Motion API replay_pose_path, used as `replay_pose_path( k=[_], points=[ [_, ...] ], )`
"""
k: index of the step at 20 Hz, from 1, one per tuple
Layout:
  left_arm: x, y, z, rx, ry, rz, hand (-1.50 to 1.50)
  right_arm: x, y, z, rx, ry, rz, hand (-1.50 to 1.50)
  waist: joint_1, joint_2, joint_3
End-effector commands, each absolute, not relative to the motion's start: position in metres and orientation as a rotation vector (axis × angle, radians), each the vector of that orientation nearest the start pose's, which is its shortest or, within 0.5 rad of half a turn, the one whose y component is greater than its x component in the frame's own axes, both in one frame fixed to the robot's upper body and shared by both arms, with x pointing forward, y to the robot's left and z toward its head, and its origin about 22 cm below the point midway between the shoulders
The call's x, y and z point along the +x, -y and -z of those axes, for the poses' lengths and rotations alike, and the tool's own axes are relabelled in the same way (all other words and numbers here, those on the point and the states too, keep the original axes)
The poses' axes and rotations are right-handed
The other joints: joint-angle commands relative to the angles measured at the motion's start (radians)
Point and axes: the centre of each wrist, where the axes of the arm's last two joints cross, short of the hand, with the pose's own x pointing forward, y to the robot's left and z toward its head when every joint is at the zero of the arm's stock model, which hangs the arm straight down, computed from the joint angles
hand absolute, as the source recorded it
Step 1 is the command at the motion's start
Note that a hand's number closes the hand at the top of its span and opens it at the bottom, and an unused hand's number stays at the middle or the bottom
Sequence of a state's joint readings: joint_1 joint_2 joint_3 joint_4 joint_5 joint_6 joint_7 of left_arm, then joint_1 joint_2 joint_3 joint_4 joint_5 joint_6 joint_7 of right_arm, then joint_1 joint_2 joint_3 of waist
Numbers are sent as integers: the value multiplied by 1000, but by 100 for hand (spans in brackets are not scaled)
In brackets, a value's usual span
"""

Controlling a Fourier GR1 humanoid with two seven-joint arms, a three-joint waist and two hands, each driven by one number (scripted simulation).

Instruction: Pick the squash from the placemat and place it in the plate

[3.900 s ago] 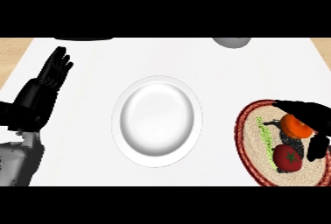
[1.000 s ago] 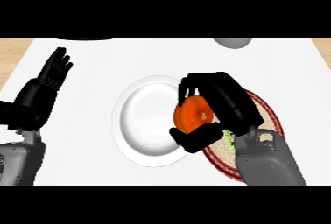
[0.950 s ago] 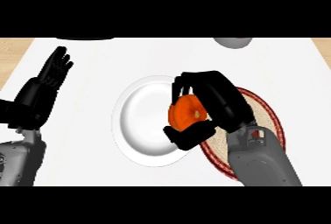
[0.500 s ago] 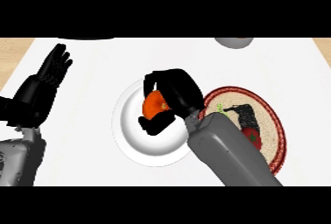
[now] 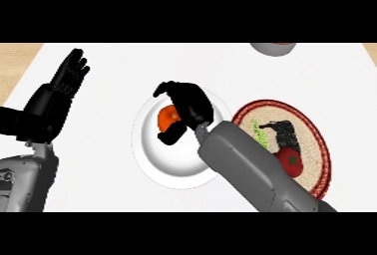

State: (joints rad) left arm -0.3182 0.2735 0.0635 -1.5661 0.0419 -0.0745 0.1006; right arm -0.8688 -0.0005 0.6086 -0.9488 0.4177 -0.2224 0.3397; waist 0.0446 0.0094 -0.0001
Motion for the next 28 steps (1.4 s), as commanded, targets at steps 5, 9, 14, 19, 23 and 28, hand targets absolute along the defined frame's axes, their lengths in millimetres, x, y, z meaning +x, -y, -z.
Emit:
replay_pose_path(
  k=[5,9,14,19,23,28],
  points=[
    [307,-282,-106,128,1768,265,0,341,5,-58,-212,1658,-894,-150,6,0,0],
    [313,-265,-113,102,1765,246,0,353,8,-74,-182,1743,-692,-150,-3,0,1],
    [299,-268,-105,121,1769,268,0,361,9,-99,-23,1737,-520,-150,-10,-5,0],
    [307,-278,-109,145,1768,243,0,383,59,-87,-16,1727,-400,-150,-40,-8,0],
    [298,-298,-91,138,1731,242,0,386,103,-82,-6,1714,-362,-150,-45,-9,0],
    [295,-274,-111,124,1745,220,0,386,184,-83,3,1758,-369,-150,-49,-12,0]
  ],
)
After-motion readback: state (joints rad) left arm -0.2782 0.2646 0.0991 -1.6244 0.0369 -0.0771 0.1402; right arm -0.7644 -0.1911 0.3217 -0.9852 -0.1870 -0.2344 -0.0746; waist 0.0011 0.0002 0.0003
